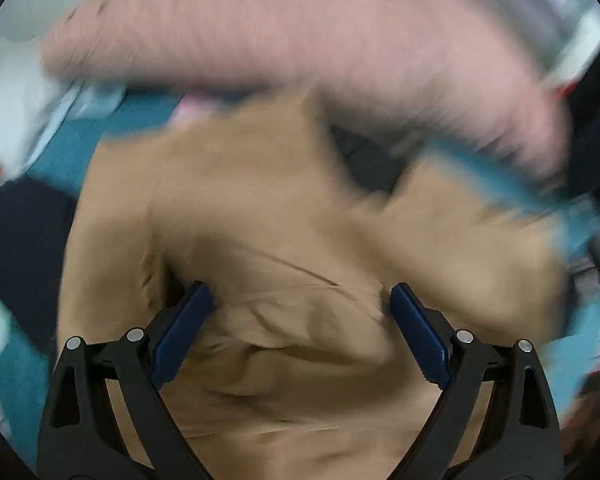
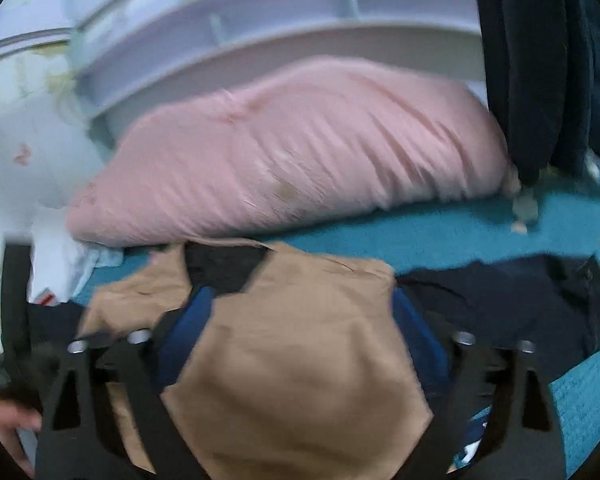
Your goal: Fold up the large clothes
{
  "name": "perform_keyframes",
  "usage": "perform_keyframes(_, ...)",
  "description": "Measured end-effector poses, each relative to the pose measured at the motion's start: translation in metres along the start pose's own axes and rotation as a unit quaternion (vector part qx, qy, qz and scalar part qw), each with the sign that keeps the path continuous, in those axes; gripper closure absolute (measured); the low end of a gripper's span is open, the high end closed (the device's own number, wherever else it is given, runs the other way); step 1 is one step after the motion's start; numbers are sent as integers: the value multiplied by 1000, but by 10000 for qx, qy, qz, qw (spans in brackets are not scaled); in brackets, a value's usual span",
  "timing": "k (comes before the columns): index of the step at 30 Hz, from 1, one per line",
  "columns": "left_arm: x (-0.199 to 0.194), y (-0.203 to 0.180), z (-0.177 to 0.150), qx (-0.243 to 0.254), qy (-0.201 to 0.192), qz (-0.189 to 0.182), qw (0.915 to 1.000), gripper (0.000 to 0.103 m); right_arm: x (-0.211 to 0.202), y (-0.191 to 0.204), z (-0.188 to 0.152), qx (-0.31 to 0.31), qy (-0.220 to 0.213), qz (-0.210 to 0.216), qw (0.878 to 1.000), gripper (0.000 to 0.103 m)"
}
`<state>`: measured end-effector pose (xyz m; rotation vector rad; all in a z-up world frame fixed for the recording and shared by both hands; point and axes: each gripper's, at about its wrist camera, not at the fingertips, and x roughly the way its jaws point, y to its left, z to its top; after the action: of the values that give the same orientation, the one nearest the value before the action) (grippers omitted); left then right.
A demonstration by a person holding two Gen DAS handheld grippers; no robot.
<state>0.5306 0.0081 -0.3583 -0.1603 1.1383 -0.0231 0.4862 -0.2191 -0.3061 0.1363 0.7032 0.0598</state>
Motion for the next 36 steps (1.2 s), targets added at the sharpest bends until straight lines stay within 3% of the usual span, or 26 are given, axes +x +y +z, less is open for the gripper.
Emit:
perform_keyframes(1, 9, 7, -6, -133, 120, -43, 9998, 11, 16, -2, -1, -178, 235, -86, 9995, 70)
perform_keyframes(2, 13, 16, -12, -273, 134, -79, 9995, 11, 25, -9, -7, -235, 371, -71, 9990, 81)
perform_keyframes(5, 15, 19, -20, -15, -10, 70, 10000, 11, 70, -18, -18, -435, 965, -227, 9941, 101)
perform_keyframes(6, 15, 18, -23, 25, -58, 76, 10000, 11, 83, -28, -22, -416, 1144, -359, 9919, 103)
perform_keyframes(9, 18, 19, -25, -19, -102, -47, 9999, 11, 100, -57, -34, -202, 1482, -443, 9878, 103)
perform_keyframes(12, 18, 16, -30, 42, -143, 30, 9999, 11, 92, -46, -29, -490, 1421, -534, 9872, 103)
perform_keyframes(15, 19, 22, -31, 97, -202, -21, 9997, 11, 47, -29, -22, -302, 1004, -36, 9945, 101)
perform_keyframes(17, 17, 25, -32, 134, -213, -122, 9996, 11, 23, -14, -31, -297, 983, 315, 9942, 101)
perform_keyframes(19, 17, 27, -32, 127, -218, -214, 9995, 11, 20, -6, -57, -345, 1292, 421, 9901, 101)
perform_keyframes(21, 15, 29, -33, 159, -214, -309, 9992, 11, 41, -14, -84, -336, 1677, 157, 9851, 103)
perform_keyframes(22, 14, 30, -33, 182, -193, -393, 9989, 11, 46, -26, -95, -99, 1683, 373, 9850, 103)
perform_keyframes(24, 15, 28, -34, 259, -195, -367, 9988, 11, 47, -32, -94, 167, 1641, 473, 9852, 103)
perform_keyframes(26, 16, 22, -35, 505, -174, -160, 9984, 11, 40, -14, -85, -184, 1649, 214, 9859, 102)
perform_keyframes(31, -10, 22, -39, 570, -302, -292, 9975, 11, 11, 12, -73, -257, 1540, 384, 9870, 93)
perform_keyframes(33, -25, 26, -49, 597, -381, -244, 9972, 11, -9, 21, -78, -324, 1478, 415, 9876, 82)
perform_keyframes(34, -30, 28, -56, 650, -399, -209, 9969, 11, -11, 23, -82, -300, 1502, 363, 9875, 72)
perform_keyframes(36, -28, 32, -65, 678, -253, -121, 9973, 11, 8, 19, -92, -186, 1759, 279, 9838, 70)
